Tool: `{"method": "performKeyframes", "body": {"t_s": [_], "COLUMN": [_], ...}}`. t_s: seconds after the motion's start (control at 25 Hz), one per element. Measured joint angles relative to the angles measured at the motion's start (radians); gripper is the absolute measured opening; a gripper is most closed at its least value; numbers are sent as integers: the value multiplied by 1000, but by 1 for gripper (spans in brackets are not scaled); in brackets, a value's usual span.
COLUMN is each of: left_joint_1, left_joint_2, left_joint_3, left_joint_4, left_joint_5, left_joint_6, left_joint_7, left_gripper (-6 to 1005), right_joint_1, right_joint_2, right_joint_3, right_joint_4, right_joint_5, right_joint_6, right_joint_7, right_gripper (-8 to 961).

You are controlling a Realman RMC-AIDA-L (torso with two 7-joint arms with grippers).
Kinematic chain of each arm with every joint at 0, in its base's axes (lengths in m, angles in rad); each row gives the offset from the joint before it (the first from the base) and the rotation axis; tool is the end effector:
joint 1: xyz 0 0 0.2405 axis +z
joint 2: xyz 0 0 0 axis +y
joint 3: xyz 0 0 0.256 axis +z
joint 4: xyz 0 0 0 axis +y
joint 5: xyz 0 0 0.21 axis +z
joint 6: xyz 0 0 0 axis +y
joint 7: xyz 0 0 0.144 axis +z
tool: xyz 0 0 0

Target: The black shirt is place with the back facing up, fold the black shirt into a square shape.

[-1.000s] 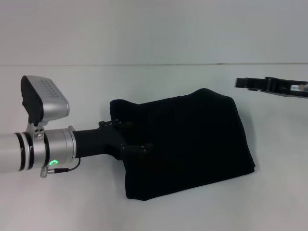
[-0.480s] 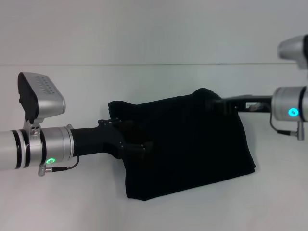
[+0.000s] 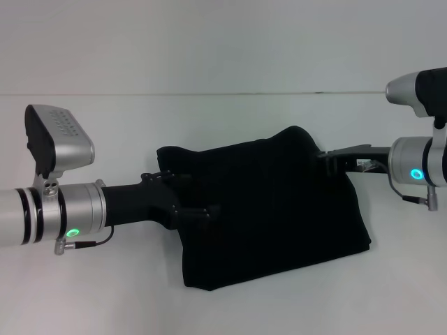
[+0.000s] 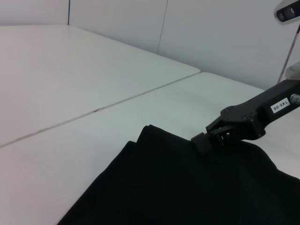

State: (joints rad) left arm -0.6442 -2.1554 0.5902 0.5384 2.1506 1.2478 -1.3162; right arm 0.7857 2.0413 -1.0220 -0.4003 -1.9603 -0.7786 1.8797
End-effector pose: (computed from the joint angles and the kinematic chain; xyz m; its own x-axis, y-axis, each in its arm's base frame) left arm -0.2598 0.3604 -0.0498 0.8258 0.3726 0.4234 0.5102 -0.8135 -0.2791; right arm 0.2543 0.4278 -0.0438 0.6399 -0.6503 -0.4095 -0.7670 -0.5076 -0.3925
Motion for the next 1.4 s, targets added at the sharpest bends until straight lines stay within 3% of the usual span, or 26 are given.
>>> {"method": "performKeyframes", "body": {"t_s": [0.24, 0.56, 1.04, 1.4], "left_joint_1": [0, 0, 16, 29], "left_joint_2": [0, 0, 7, 8], "left_joint_3": [0, 0, 0, -10], "left_joint_4": [0, 0, 20, 83], "left_joint_5": [0, 2, 16, 15], "left_joint_6": [-3, -4, 8, 27], "left_joint_7": [0, 0, -25, -109], "left_gripper": [948, 948, 947, 948], "right_joint_1": [-18, -40, -49, -113], "right_joint_2": [0, -20, 4, -3], "right_joint_3": [19, 58, 53, 169], "right_joint_4": [-34, -78, -33, -105], "right_joint_5": [10, 14, -121, -8], "right_joint_6": [12, -253, -172, -333], "right_joint_7": [-34, -21, -22, -179], "right_gripper": [21, 26, 33, 39]}}
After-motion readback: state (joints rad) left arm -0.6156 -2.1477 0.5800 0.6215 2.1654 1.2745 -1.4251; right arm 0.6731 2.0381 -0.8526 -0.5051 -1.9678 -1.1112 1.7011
